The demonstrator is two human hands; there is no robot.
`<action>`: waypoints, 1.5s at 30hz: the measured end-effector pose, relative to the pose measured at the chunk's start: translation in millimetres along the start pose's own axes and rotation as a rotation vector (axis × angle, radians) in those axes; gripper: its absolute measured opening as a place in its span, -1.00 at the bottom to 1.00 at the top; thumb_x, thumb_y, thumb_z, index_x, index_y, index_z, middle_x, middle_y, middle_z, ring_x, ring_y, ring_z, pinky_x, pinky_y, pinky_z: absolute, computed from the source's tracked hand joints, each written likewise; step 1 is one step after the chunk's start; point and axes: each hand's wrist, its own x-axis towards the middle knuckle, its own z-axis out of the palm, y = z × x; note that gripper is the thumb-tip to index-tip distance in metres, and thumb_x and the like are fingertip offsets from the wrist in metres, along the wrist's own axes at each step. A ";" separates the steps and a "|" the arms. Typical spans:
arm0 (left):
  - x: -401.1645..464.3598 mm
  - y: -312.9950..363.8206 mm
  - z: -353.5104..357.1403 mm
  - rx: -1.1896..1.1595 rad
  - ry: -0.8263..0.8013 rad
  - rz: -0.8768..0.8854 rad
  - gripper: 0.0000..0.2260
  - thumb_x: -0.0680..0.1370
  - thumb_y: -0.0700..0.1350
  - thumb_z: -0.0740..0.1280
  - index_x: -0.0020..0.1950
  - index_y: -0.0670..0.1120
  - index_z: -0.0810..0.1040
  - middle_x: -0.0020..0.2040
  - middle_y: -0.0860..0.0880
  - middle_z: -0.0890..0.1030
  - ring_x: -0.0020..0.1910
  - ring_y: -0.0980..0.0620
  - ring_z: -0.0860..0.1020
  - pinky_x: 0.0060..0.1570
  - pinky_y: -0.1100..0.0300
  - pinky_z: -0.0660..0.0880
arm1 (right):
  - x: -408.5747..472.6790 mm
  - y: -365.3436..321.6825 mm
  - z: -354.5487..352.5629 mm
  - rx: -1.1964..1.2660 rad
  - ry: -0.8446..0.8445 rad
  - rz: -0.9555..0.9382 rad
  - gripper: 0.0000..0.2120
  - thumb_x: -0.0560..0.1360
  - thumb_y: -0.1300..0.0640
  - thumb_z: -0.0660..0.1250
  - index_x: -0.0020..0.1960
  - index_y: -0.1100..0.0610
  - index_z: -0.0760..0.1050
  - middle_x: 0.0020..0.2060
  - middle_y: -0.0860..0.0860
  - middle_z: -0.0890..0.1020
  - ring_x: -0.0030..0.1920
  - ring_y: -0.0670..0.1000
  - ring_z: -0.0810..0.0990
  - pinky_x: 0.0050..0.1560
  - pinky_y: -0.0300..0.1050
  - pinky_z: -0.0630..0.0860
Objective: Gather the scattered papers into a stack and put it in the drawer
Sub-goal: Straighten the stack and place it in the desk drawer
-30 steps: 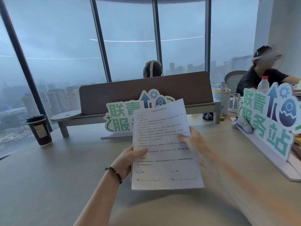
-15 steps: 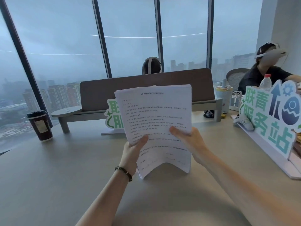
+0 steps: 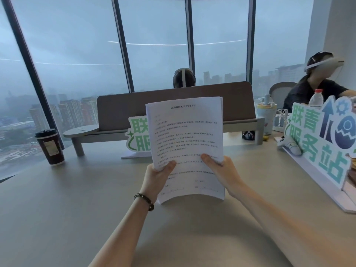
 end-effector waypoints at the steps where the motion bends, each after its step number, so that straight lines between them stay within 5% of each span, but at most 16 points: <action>1: 0.2 -0.4 -0.2 -0.009 0.006 -0.004 -0.92 0.53 -0.15 0.42 -0.07 0.03 0.68 -0.14 0.07 0.74 -0.11 0.07 0.70 -0.20 0.20 0.62 | -0.1 -3.0 0.1 -0.019 -0.004 -0.009 -0.69 0.52 -0.13 0.39 0.13 0.06 0.65 -0.07 -0.01 0.74 -0.10 0.05 0.72 -0.02 0.16 0.66; 6: 3.3 4.8 -5.0 -0.044 0.020 0.030 -0.92 0.52 -0.16 0.42 -0.03 -0.03 0.69 -0.06 -0.03 0.74 -0.07 0.00 0.70 -0.12 0.08 0.65 | 3.5 -15.7 -3.4 -0.088 -0.009 -0.120 -0.72 0.55 -0.11 0.35 0.11 0.04 0.66 -0.08 0.02 0.74 -0.12 0.02 0.72 -0.08 0.07 0.68; 11: 1.9 -1.4 -4.7 -0.013 0.008 -0.064 -0.93 0.53 -0.12 0.42 -0.02 -0.01 0.68 -0.06 -0.02 0.74 -0.04 -0.05 0.69 -0.09 0.06 0.65 | 1.4 -3.0 1.8 -0.098 -0.007 -0.030 -0.64 0.52 -0.15 0.36 0.14 0.09 0.65 -0.08 0.03 0.73 -0.14 0.06 0.72 -0.06 0.17 0.66; 16: 4.7 16.5 -23.6 0.007 -0.185 -0.174 -0.82 0.55 -0.13 0.38 0.14 -0.09 0.64 0.06 -0.10 0.71 0.06 -0.14 0.67 0.03 -0.06 0.62 | 9.6 -11.3 0.3 -0.052 -0.047 -0.007 -0.74 0.58 -0.02 0.33 0.09 0.15 0.64 -0.04 0.06 0.73 -0.12 0.07 0.72 -0.05 0.08 0.68; 23: 5.6 37.7 -45.3 -0.474 -0.281 -0.390 -0.66 0.63 0.10 0.15 0.25 -0.05 0.54 0.09 -0.17 0.68 -0.03 -0.17 0.69 -0.21 -0.01 0.66 | 22.2 -23.1 18.0 0.255 -0.122 0.223 -0.74 0.49 0.07 0.47 0.16 0.11 0.61 -0.03 0.05 0.74 -0.02 0.15 0.72 0.04 0.14 0.65; 25: 8.2 37.3 -53.4 -0.703 -0.316 -0.364 -0.44 0.56 0.29 0.14 0.42 -0.03 0.44 0.31 -0.19 0.54 0.20 -0.22 0.57 0.06 -0.13 0.59 | 27.7 -27.2 28.5 0.340 -0.046 0.259 -0.76 0.49 0.10 0.47 0.14 0.10 0.61 -0.03 0.06 0.74 -0.02 0.17 0.71 0.04 0.14 0.64; 27: 10.8 35.9 -59.2 -0.891 -0.339 -0.351 -0.22 0.46 0.44 0.19 0.54 0.01 0.25 0.52 -0.16 0.28 0.49 -0.23 0.26 0.45 -0.22 0.20 | 33.0 -32.0 38.9 0.433 0.042 0.257 -0.86 0.50 0.14 0.45 0.06 0.08 0.61 -0.06 0.07 0.74 -0.06 0.15 0.71 -0.06 0.05 0.65; 29: 13.9 32.7 -54.9 -0.960 -0.274 -0.268 -0.16 0.41 0.46 0.21 0.54 -0.02 0.25 0.52 -0.19 0.29 0.51 -0.24 0.21 0.49 -0.23 0.04 | 35.8 -36.9 50.6 0.506 0.136 0.225 -0.93 0.53 0.18 0.41 -0.02 0.04 0.58 -0.11 0.02 0.73 -0.12 0.09 0.70 -0.19 -0.06 0.62; 32: 12.6 30.3 -29.5 -0.807 -0.056 -0.172 -0.41 0.54 0.24 0.23 0.48 -0.05 0.36 0.39 -0.20 0.49 0.39 -0.22 0.42 0.41 -0.23 0.27 | 36.4 -40.9 72.8 0.595 0.227 0.243 -0.91 0.54 0.19 0.39 0.04 0.08 0.58 -0.11 0.03 0.72 -0.12 0.10 0.71 -0.16 0.01 0.66; 36: 10.2 21.9 -6.7 -0.794 0.119 -0.269 -0.70 0.61 -0.13 0.26 0.35 -0.07 0.46 0.18 -0.18 0.65 0.18 -0.20 0.59 0.16 -0.17 0.52 | 33.1 -39.0 99.5 0.650 0.266 0.298 -0.89 0.53 0.15 0.41 0.04 0.14 0.61 -0.11 0.07 0.73 -0.11 0.13 0.72 -0.10 0.07 0.68; 42: 6.5 8.1 -21.4 -0.735 0.341 -0.332 -0.74 0.57 -0.21 0.33 0.26 -0.11 0.53 0.14 -0.17 0.67 0.11 -0.22 0.63 0.14 -0.28 0.52 | 28.3 -33.1 122.7 0.724 0.253 0.342 -0.92 0.54 0.15 0.40 0.02 0.12 0.59 -0.11 0.06 0.72 -0.12 0.09 0.72 -0.15 0.00 0.66; 45: 2.5 9.2 -35.5 -0.618 0.502 -0.291 -0.76 0.57 -0.26 0.32 0.24 -0.17 0.53 0.14 -0.18 0.66 0.05 -0.19 0.64 0.05 -0.18 0.58 | 28.6 -36.2 127.5 0.729 0.141 0.342 -0.93 0.57 0.17 0.36 0.05 0.11 0.57 -0.09 0.02 0.71 -0.10 0.05 0.70 -0.19 -0.08 0.62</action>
